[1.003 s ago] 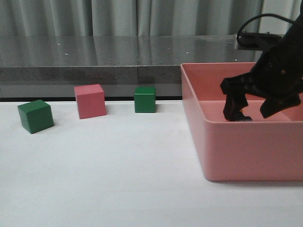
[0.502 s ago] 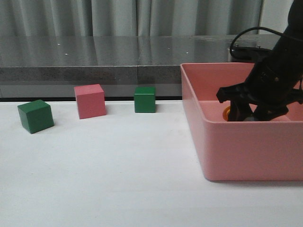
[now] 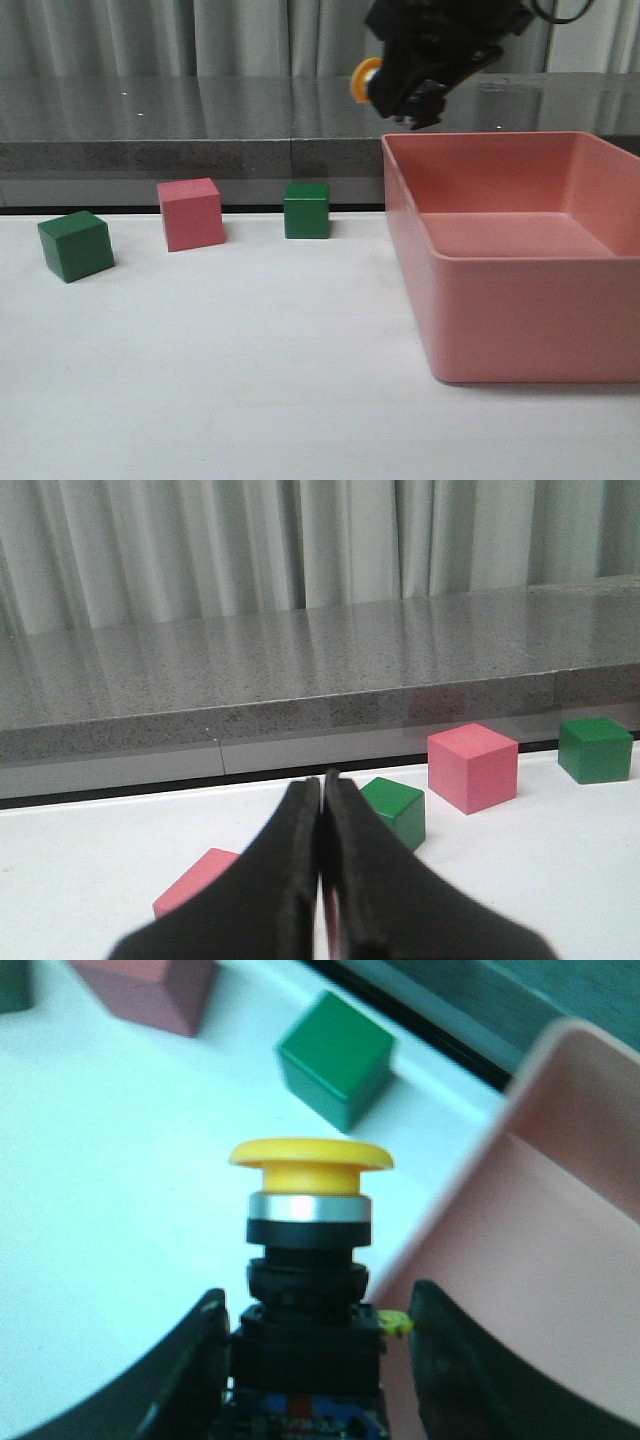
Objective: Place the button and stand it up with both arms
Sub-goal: 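Carry the button toward the cubes and lower it onto the table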
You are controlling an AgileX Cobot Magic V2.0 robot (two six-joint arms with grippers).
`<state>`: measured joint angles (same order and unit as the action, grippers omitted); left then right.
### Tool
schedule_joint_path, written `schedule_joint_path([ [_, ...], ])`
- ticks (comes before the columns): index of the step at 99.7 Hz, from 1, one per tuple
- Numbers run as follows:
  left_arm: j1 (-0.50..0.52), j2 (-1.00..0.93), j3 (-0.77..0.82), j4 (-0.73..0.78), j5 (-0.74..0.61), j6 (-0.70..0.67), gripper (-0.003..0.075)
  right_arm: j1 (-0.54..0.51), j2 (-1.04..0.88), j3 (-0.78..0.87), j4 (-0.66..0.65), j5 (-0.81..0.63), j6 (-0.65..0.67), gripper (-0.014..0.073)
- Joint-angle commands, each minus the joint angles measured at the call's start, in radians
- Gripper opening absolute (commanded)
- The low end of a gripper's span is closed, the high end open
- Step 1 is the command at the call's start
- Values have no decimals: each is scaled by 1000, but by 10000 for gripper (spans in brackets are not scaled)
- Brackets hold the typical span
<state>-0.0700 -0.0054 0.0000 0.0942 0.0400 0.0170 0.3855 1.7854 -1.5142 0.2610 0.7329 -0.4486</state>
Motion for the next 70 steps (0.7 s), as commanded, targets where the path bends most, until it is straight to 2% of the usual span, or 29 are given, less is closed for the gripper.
schedule_joint_path([
  [1,1,-30,45,-1,-77,-7,-20,60,-2,-58,66,-30,-181,-6],
  [13,1,-30,45,-1,-77,-7,-19,142,82,-90,132,-31,-391,-6],
  [27,1,-30,45,-1,-77,-7,-20,225,187,-123,157,-44,-536,-6],
  [42,1,-30,45,-1,-77,-7,-19,278,279,-171,157,-46,-567,-6],
  [60,1,-30,45,-1,-77,-7,-20,292,336,-204,157,-49,-567,-3],
  [65,1,-30,45,-1,-77,-7,-19,292,341,-204,157,-48,-567,16],
  [70,1,-30,45,-1,-77,-7,-20,292,344,-204,157,-46,-567,70],
])
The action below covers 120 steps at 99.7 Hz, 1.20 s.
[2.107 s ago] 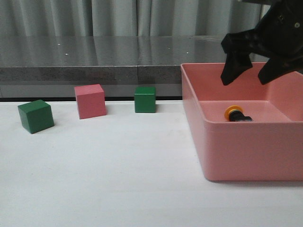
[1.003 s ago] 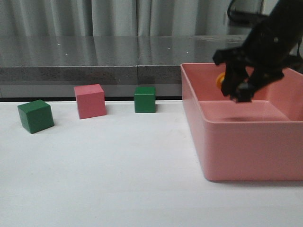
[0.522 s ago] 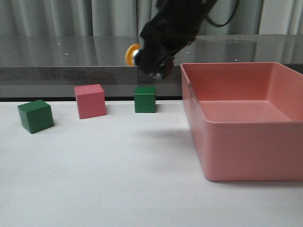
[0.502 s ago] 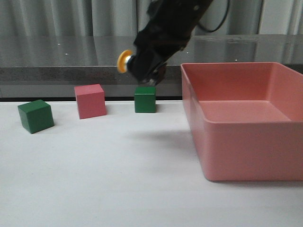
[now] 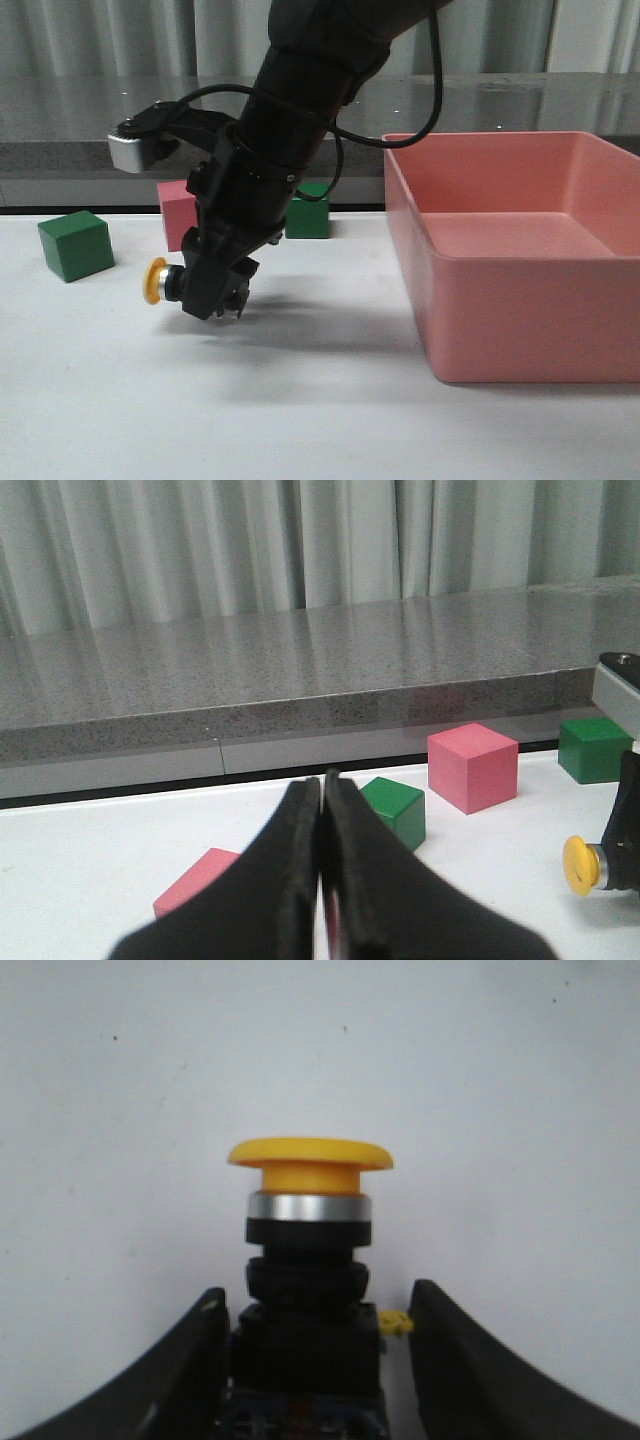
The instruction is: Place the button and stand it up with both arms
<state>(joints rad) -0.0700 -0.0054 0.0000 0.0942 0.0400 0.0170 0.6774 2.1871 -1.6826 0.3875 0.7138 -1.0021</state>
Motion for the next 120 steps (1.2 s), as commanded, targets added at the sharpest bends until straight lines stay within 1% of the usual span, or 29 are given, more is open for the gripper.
schedule_joint_path([
  [1,1,-30,45,-1,-77,-7,-19,1,-58,-35,30,-26,-13,70],
  [9,1,-30,45,-1,-77,-7,-20,1,-56,-35,30,-20,-13,210],
  [14,1,-30,45,-1,-77,-7,-20,1,-56,-35,30,-18,-13,321],
  [19,1,-30,45,-1,-77,-7,-20,1,-56,-35,30,-18,-13,409],
  [24,1,-30,45,-1,-77,-7,-20,1,-56,-35,30,-18,-13,470],
  [31,1,-30,45,-1,-77,-7,-20,1,-56,-35,30,-18,-13,503],
  [48,1,-30,45,-1,-77,-7,-19,1,-72,-40,30,-7,-11,503],
  [55,1,-30,45,-1,-77,-7,-20,-1,-96,-40,30,6,1,486],
  [58,1,-30,45,-1,-77,-7,-19,-3,-114,-40,30,11,15,463],
  [66,1,-30,45,-1,-77,-7,-19,-8,-167,-40,30,23,56,363],
  [70,1,-30,45,-1,-77,-7,-20,-16,-199,-40,30,28,82,274],
  [72,1,-30,45,-1,-77,-7,-20,-19,-216,-40,30,32,91,245],
  [77,1,-30,45,-1,-77,-7,-19,-30,-255,-40,30,47,107,121],
  [82,1,-30,45,-1,-77,-7,-19,-42,-289,-40,30,65,120,22],
  [84,1,-30,45,-1,-77,-7,-20,-52,-312,-40,30,81,130,-43],
  [86,1,-30,45,-1,-77,-7,-20,-58,-323,-40,30,89,136,-75],
  [90,1,-30,45,-1,-77,-7,-20,-76,-361,-40,30,120,160,-58],
  [102,1,-30,45,-1,-77,-7,-19,-142,-448,-33,29,188,242,-60],
  [112,1,-30,45,-1,-77,-7,-20,-196,-529,12,18,195,300,-60],
  [120,1,-30,45,-1,-77,-7,-20,-238,-602,84,-9,185,350,-60],
])
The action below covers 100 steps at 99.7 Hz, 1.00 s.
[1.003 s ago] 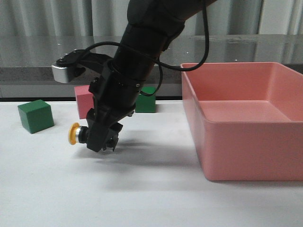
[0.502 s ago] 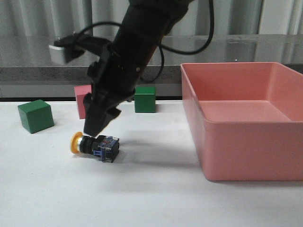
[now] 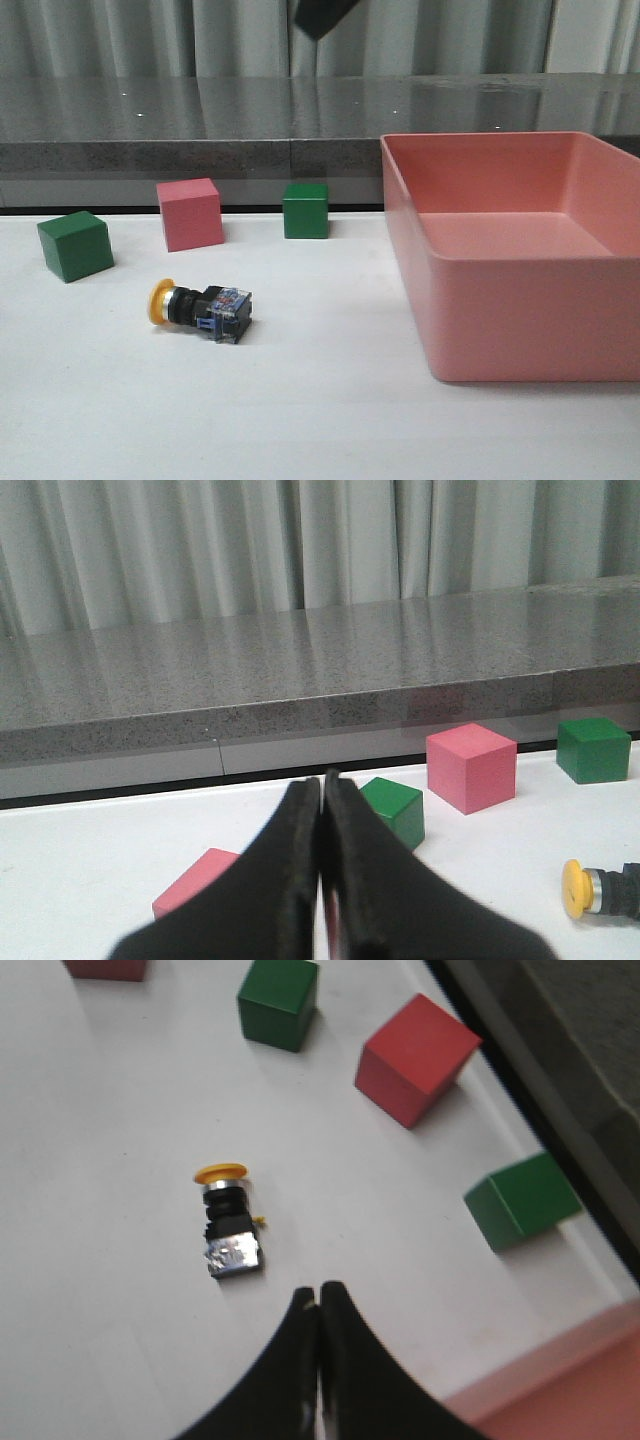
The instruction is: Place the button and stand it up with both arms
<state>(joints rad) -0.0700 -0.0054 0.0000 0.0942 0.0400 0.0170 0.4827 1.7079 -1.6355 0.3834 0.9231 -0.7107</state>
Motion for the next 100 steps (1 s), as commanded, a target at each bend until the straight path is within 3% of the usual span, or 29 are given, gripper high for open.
schedule_joint_path([
  [1,1,-30,45,-1,-77,-7,-19,-51,-137,44,-12,-28,69,-60],
  [38,1,-30,45,-1,-77,-7,-20,-181,-624,574,-146,-310,393,-60],
  [68,1,-30,45,-1,-77,-7,-20,-222,-1015,879,-149,-417,420,-60],
  [100,1,-30,45,-1,-77,-7,-19,-392,-1268,1034,-179,-402,420,-60],
])
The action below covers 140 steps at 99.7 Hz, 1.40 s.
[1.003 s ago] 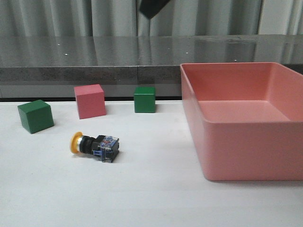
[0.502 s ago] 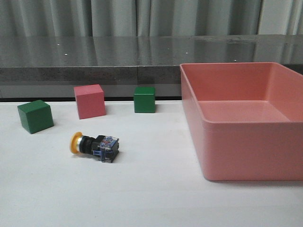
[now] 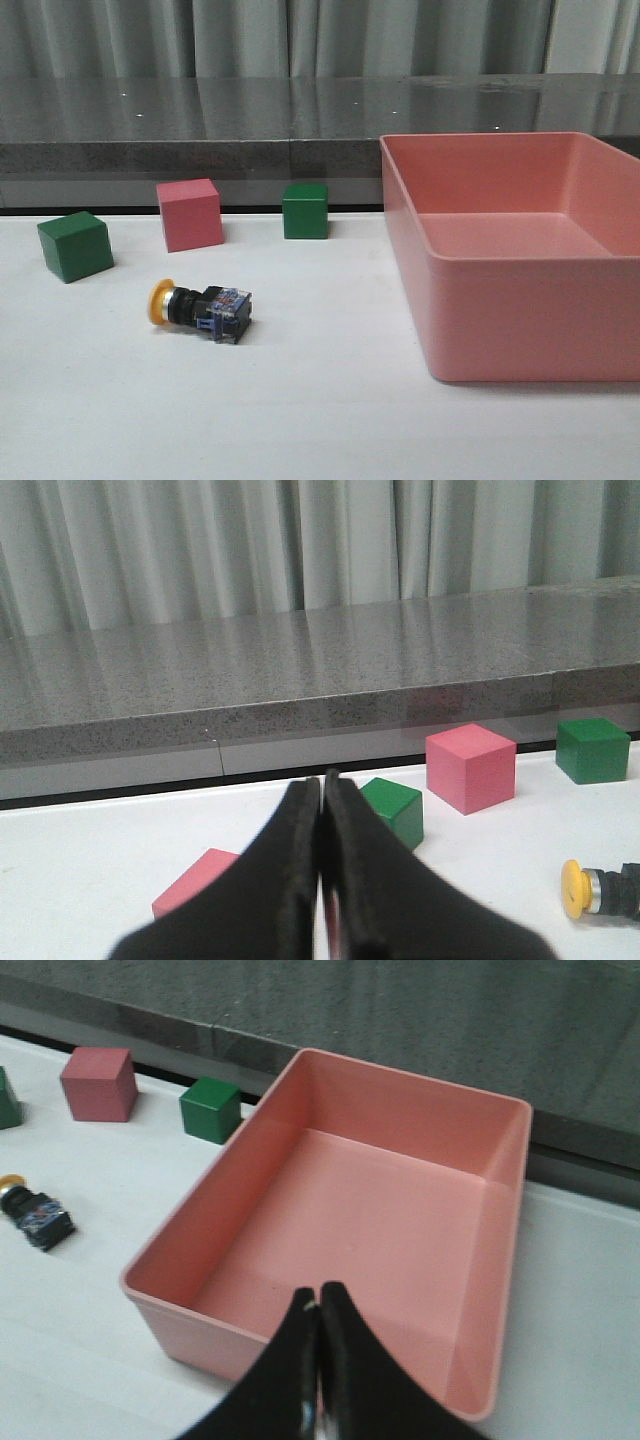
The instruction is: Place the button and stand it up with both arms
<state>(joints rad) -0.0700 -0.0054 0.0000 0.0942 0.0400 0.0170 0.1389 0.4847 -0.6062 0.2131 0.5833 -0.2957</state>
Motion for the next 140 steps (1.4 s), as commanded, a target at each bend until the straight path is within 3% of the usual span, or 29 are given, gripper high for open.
schedule_joint_path([
  [1,1,-30,45,-1,-77,-7,-20,-52,-52,7,-9,-60,5,-60],
  [23,1,-30,45,-64,-135,-7,-20,-104,-94,34,-9,-6,5,-60],
  [45,1,-30,17,-426,-226,-7,-20,-104,-94,34,-11,0,5,-60],
  [61,1,60,-138,-463,28,-7,-20,-104,-94,34,-11,0,5,-60],
  [78,1,344,-373,-391,390,31,-20,-104,-94,34,-11,0,5,-60],
  [99,1,778,-680,-388,680,391,-19,-104,-94,34,-11,0,5,-60],
  [112,1,1002,-820,-463,713,625,-18,-104,-94,34,-11,0,5,-60],
  [121,1,1134,-884,-633,709,834,-6,-104,-94,34,-14,-1,5,-60],
  [131,1,1259,-938,-867,750,1062,87,-104,-94,34,-18,-1,5,-60],
  [140,1,1358,-975,-1011,793,1268,266,-104,-94,34,-19,-2,5,-60],
])
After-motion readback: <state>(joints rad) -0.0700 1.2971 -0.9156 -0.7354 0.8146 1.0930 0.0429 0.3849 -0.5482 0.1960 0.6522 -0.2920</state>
